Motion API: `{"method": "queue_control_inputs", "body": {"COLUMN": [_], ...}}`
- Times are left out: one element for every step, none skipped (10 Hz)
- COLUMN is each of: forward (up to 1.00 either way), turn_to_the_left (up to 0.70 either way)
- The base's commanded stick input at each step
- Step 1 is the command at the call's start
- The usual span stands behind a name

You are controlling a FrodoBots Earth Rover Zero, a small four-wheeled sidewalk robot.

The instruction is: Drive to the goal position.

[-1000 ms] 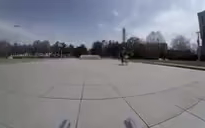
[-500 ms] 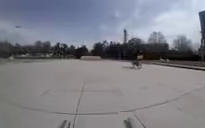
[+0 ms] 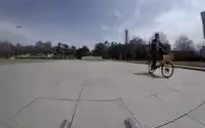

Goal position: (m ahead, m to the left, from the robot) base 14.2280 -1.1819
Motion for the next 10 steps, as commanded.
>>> {"method": "queue_control_inputs", "body": {"forward": [0.85, 0.85, 0.85, 0.85, 0.85, 0.85, 0.85, 0.85, 0.85, 0.85], "turn_to_the_left": [0.00, 0.00, 0.00, 0.00, 0.00, 0.00, 0.00, 0.00, 0.00, 0.00]}}
